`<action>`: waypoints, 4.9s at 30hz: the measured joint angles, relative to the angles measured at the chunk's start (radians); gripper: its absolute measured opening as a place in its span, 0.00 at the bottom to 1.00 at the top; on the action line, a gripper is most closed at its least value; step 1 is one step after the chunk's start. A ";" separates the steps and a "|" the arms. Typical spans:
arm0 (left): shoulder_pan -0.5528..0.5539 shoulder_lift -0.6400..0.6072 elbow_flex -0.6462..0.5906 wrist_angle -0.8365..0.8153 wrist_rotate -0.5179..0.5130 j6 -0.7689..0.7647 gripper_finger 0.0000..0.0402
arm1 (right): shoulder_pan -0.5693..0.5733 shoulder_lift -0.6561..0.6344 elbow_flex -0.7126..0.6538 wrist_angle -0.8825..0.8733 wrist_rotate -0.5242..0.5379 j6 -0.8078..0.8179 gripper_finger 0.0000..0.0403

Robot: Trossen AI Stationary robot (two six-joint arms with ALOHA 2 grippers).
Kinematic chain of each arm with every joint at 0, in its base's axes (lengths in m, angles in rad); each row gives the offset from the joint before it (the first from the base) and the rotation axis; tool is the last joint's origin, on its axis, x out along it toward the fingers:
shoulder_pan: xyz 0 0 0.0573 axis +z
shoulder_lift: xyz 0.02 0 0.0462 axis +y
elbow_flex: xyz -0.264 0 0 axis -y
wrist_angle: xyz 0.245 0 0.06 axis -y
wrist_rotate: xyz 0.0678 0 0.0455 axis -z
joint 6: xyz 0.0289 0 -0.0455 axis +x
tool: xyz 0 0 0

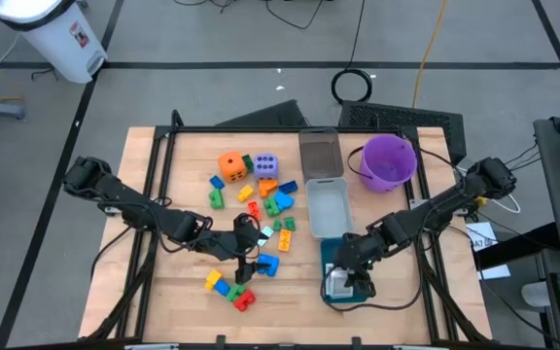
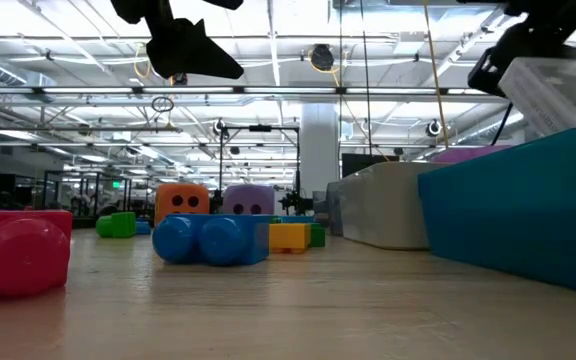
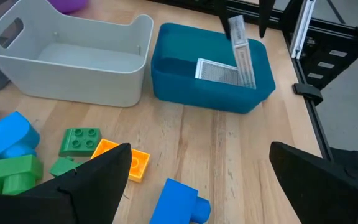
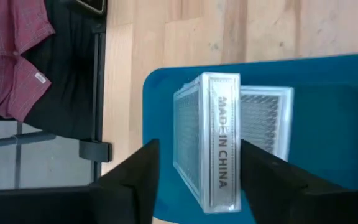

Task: Pick & Place Toys
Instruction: Put the brown deck of cards into the blue bin, then adjust the game piece on the table

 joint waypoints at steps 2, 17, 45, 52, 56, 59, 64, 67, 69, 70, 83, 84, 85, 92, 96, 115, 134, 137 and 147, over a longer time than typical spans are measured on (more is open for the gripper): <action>0.000 0.000 0.000 0.000 0.000 0.000 0.97 | -0.014 -0.014 0.000 0.001 -0.003 -0.010 0.49; 0.000 0.000 0.000 0.000 -0.002 -0.005 0.97 | -0.083 -0.219 0.000 -0.016 0.062 -0.153 0.45; 0.000 0.000 -0.001 0.202 -0.016 0.017 0.97 | 0.017 -0.414 -0.484 1.045 0.521 -0.547 0.38; -0.039 0.000 -0.001 0.109 0.231 -0.121 0.97 | 0.062 -0.418 -0.484 1.040 0.520 -0.550 0.37; -0.159 0.006 0.000 -0.028 0.308 -0.180 0.97 | 0.064 -0.417 -0.484 1.037 0.517 -0.547 0.36; -0.276 0.047 0.000 -0.135 0.159 -0.187 0.97 | 0.063 -0.417 -0.484 1.037 0.517 -0.544 0.36; -0.397 0.137 -0.001 -0.123 0.093 -0.299 0.97 | 0.063 -0.417 -0.484 1.037 0.517 -0.543 0.36; -0.407 0.177 0.000 -0.018 0.127 -0.324 0.97 | 0.063 -0.417 -0.484 1.037 0.517 -0.526 0.36; -0.408 0.215 0.000 0.050 0.153 -0.332 0.97 | 0.063 -0.417 -0.484 1.037 0.517 -0.517 0.36; -0.404 0.238 0.000 0.072 0.190 -0.341 0.97 | 0.063 -0.417 -0.484 1.037 0.517 -0.517 0.36; -0.272 0.327 0.001 -0.101 0.365 -0.311 0.97 | 0.063 -0.417 -0.484 1.037 0.516 -0.524 0.36; -0.257 0.311 -0.001 -0.114 0.332 -0.284 0.97 | 0.063 -0.417 -0.484 1.037 0.517 -0.524 0.36; -0.246 0.294 -0.002 -0.133 0.274 -0.254 0.97 | 0.063 -0.417 -0.484 1.038 0.517 -0.525 0.36; -0.202 0.111 -0.002 -0.308 0.087 -0.296 0.97 | 0.061 -0.416 -0.492 1.038 0.518 -0.524 0.36; -0.245 0.031 -0.001 -0.318 0.242 -0.390 0.97 | 0.061 -0.416 -0.492 1.037 0.517 -0.516 0.36; -0.407 0.201 -0.001 -0.506 0.241 -0.657 0.97 | 0.062 -0.415 -0.492 1.045 0.517 -0.498 0.36; -0.305 0.216 -0.001 0.079 0.241 -0.433 0.97 | 0.063 -0.415 -0.492 1.037 0.516 -0.498 0.36; -0.296 0.267 -0.001 0.085 0.279 -0.454 0.97 | 0.062 -0.415 -0.492 1.037 0.516 -0.498 0.36; -0.263 0.344 0.000 0.055 0.245 -0.373 0.97 | 0.063 -0.415 -0.492 1.037 0.516 -0.498 0.36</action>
